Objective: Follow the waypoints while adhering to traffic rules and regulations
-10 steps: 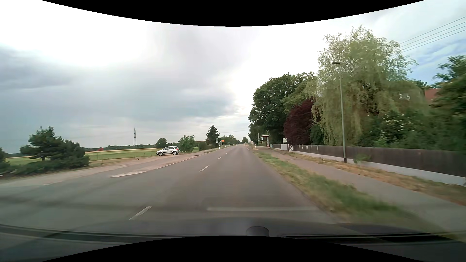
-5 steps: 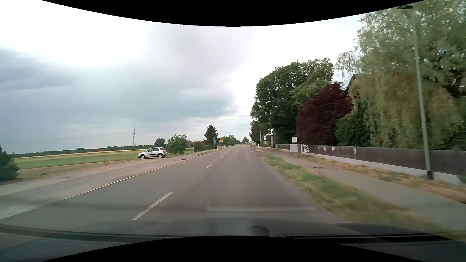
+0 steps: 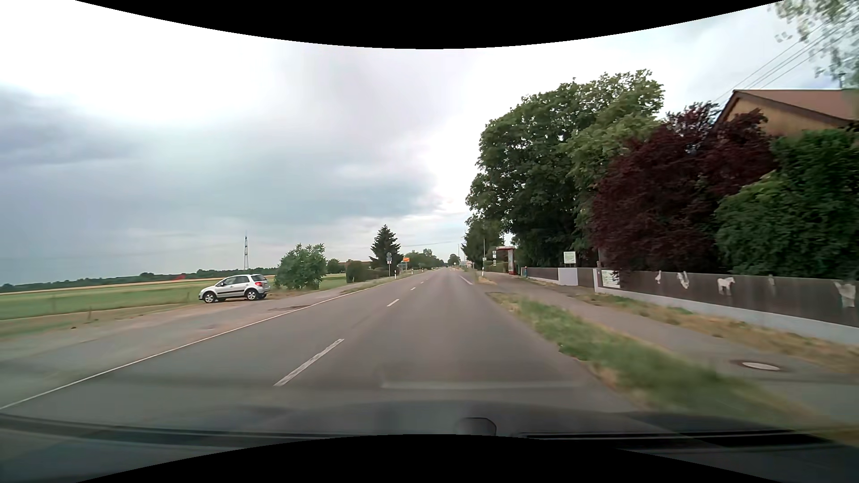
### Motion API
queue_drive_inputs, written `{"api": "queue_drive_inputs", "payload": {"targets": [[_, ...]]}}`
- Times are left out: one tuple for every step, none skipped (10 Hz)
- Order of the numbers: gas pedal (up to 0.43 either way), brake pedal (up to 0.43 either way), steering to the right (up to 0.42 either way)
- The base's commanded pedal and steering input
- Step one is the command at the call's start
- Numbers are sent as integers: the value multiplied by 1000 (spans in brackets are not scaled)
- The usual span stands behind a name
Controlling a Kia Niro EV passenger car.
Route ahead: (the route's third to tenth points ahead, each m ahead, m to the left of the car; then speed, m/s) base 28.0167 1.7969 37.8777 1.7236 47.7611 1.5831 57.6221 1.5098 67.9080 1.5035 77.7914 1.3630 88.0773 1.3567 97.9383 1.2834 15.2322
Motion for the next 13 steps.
{"api": "queue_drive_inputs", "payload": {"targets": [[169, 0, -2], [169, 0, -2], [169, 0, -2], [169, 0, -2], [169, 0, -2], [169, 0, -2], [169, 0, -2], [169, 0, -2], [169, 0, -2], [169, 0, -2], [169, 0, -2], [169, 0, -2], [169, 0, -2]]}}
